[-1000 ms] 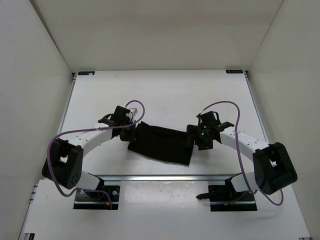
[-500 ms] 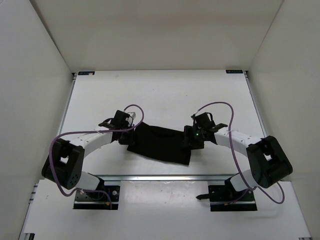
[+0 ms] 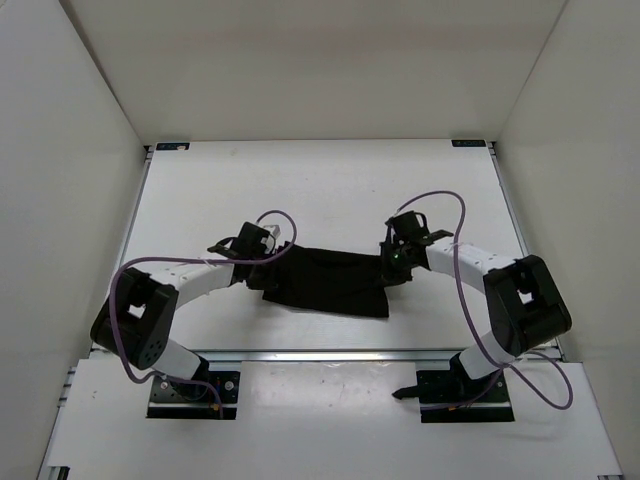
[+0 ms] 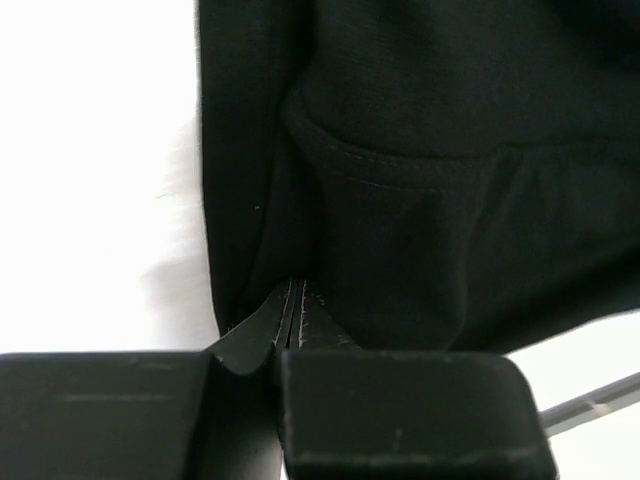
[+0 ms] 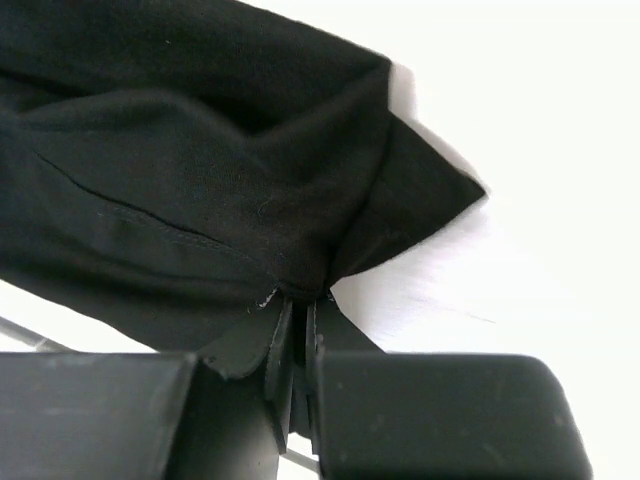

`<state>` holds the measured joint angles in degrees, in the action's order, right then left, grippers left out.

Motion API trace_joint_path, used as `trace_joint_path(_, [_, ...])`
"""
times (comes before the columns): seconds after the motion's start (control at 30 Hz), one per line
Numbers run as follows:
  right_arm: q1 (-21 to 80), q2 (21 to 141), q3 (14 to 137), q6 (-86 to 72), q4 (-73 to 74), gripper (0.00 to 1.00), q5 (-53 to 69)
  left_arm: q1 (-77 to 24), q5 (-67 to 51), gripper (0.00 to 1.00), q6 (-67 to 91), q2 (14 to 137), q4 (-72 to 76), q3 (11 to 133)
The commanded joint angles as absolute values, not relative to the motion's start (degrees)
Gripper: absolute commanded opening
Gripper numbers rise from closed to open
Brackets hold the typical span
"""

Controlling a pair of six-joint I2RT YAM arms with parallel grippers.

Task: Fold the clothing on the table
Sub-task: Fold the skirt

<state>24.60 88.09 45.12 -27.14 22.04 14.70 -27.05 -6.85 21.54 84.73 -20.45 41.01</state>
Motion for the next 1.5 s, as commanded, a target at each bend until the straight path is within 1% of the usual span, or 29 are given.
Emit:
trace_joint_path(0.0, [21.8, 88.77, 51.93, -21.1, 28.02, 0.0, 10.29, -29.7, -8.35, 0.0, 24.6, 87.27, -18.55, 41.13])
trace_joint_path(0.13, [21.62, 89.82, 62.37, -16.97, 34.0, 0.0, 10.19, -31.99, -10.89, 0.0, 29.16, 90.7, -14.86, 42.97])
trace_joint_path(0.23, [23.02, 91.84, 69.76, -14.86, 37.87, 0.0, 9.23, -32.87, -14.84, 0.0, 32.42, 94.56, -11.7, 44.29])
trace_joint_path(0.4, [26.53, 95.79, 79.7, -14.33, 42.01, 0.0, 10.89, -35.07, -17.49, 0.0, 36.82, 97.64, -6.51, 46.23])
trace_joint_path(0.6, [31.46, 100.89, 83.67, -16.43, 41.75, 0.0, 17.13, -34.45, -21.01, 0.0, 39.73, 99.93, -1.15, 47.02])
trace_joint_path(0.77, [35.15, 105.9, 85.34, -18.8, 41.31, 0.0, 19.6, -33.05, -22.06, 0.0, 39.82, 100.2, 0.78, 46.67])
trace_joint_path(0.93, [37.79, 108.1, 86.57, -20.48, 39.46, 0.0, 21.62, -32.17, -23.46, 0.0, 40.6, 99.93, 2.63, 44.48])
trace_joint_path(1.13, [37.36, 111.09, 88.85, -21.7, 38.41, 0.01, 23.55, -31.2, -24.61, 0.0, 40.17, 99.76, 2.81, 43.6])
trace_joint_path(1.23, [37.36, 111.36, 90.87, -22.93, 36.57, 0.09, 25.31, -30.76, -25.48, 0.0, 39.82, 99.23, 2.9, 42.81])
trace_joint_path(1.3, [36.92, 110.4, 91.58, -24.16, 35.08, 0.1, 26.45, -29.98, -26.27, 0.0, 40.6, 98.35, 3.08, 42.1])
trace_joint_path(1.33, [36.48, 109.78, 91.67, -24.34, 34.11, 0.15, 26.8, -29.71, -26.8, 0.0, 40.52, 98.35, 3.51, 42.53])
trace_joint_path(1.37, [36.04, 109.25, 91.93, -24.69, 33.67, 0.28, 27.24, -29.36, -27.42, 0.0, 40.69, 97.65, 3.34, 42.54])
trace_joint_path(1.4, [35.77, 108.38, 92.37, -24.87, 33.49, 0.34, 27.77, -29.01, -27.77, 0.0, 40.43, 96.95, 3.17, 42.71])
trace_joint_path(1.43, [35.25, 107.24, 92.55, -24.87, 33.49, 0.53, 27.69, -28.74, -28.21, 0.0, 40.43, 96.16, 2.29, 43.32])
trace_joint_path(1.47, [34.37, 106.7, 92.98, -24.96, 34.01, 0.68, 27.51, -28.39, -28.65, 0.0, 40.17, 95.63, 1.42, 43.59])
